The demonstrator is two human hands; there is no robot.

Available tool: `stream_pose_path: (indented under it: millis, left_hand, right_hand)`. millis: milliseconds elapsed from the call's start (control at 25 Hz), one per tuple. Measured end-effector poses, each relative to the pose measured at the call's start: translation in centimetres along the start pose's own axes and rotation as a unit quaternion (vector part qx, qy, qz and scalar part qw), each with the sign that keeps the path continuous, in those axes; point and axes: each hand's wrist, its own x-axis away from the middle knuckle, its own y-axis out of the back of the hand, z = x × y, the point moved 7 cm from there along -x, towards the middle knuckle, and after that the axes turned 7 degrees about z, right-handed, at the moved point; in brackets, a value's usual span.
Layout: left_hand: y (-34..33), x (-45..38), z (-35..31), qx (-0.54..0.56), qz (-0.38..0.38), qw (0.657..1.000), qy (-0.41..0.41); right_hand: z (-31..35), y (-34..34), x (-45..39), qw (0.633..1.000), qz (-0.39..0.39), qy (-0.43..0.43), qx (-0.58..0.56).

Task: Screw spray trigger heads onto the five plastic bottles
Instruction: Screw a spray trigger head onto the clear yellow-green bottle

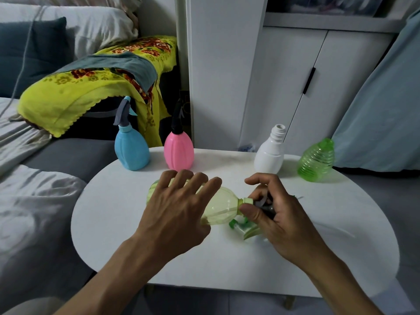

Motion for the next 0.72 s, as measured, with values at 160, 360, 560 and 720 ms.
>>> stream_pose_path:
  millis: [160,360,560,720]
  left_hand:
    - [-0.21,-0.02,-0.05,0.003,0.001,1.000,0.001]
    - [-0.33,-0.07,-0.13,0.003,0.002,1.000,0.000]
    - [-0.39,-0.17,0.06,0.003,-0.001,1.000,0.003]
    - [-0.52,-0.11,-0.04,0.005,0.001,1.000,0.000]
  right_hand:
    - [-0.16,-0.34,0.10,1.000,0.014,-0.007,-0.002]
    - [-0.26,0.05,0.00,1.000,0.010,-0.013,0.014]
    - [-0.23,-0.47,0.19,1.000,0.018,-0.017,0.004]
    - [-0.25,-0.21,0.13,1.000,0.019,-0.018,0.004]
